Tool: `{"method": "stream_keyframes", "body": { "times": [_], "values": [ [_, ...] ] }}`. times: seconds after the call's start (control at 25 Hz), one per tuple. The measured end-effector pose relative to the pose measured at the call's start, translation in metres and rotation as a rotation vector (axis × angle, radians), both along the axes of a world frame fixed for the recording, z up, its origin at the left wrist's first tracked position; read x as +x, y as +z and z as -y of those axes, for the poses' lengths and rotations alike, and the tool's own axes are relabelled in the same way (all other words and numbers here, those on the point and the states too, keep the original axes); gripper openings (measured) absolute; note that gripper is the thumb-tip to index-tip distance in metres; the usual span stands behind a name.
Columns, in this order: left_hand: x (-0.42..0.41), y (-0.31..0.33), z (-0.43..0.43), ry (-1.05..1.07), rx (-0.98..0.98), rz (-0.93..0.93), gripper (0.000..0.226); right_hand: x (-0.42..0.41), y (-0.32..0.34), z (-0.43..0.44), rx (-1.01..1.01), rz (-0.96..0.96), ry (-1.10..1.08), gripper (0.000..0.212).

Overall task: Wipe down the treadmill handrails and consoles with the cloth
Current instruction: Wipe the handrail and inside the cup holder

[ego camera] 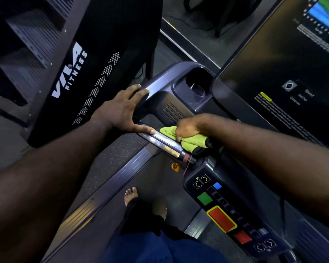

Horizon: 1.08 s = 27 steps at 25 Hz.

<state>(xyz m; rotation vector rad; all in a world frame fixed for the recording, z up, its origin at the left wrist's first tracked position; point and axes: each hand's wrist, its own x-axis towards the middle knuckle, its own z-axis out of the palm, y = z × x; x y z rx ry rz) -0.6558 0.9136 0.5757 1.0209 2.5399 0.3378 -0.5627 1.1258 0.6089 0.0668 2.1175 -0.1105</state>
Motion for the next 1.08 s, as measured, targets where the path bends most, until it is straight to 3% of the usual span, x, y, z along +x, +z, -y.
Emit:
{"method": "stream_keyframes", "body": {
  "times": [0.16, 0.32, 0.56, 0.72, 0.84, 0.96, 1.08],
  "values": [
    [0.0, -0.002, 0.001, 0.007, 0.03, 0.0, 0.136, -0.008, 0.033, -0.025, 0.137, -0.045, 0.034, 0.043],
    [0.002, 0.0, 0.001, 0.003, 0.028, 0.002, 0.138, 0.011, 0.018, -0.012, 0.112, -0.064, 0.076, 0.041],
    [-0.001, -0.002, 0.001, -0.01, 0.019, 0.002, 0.138, 0.008, 0.018, -0.019, 0.09, -0.152, -0.066, 0.042],
    [-0.001, 0.0, 0.001, -0.002, 0.048, -0.003, 0.136, 0.01, 0.019, -0.013, 0.085, -0.09, -0.07, 0.041],
    [-0.003, 0.0, 0.001, 0.006, 0.039, 0.01, 0.135, 0.0, 0.038, -0.033, 0.15, -0.197, -0.1, 0.037],
    [-0.001, -0.002, 0.001, -0.004, 0.053, 0.0, 0.134, 0.022, 0.018, -0.001, 0.111, -0.109, -0.051, 0.041],
    [-0.003, -0.005, 0.002, -0.009, 0.06, 0.0, 0.134, 0.008, 0.031, -0.014, 0.12, -0.067, -0.155, 0.039]
  ]
}}
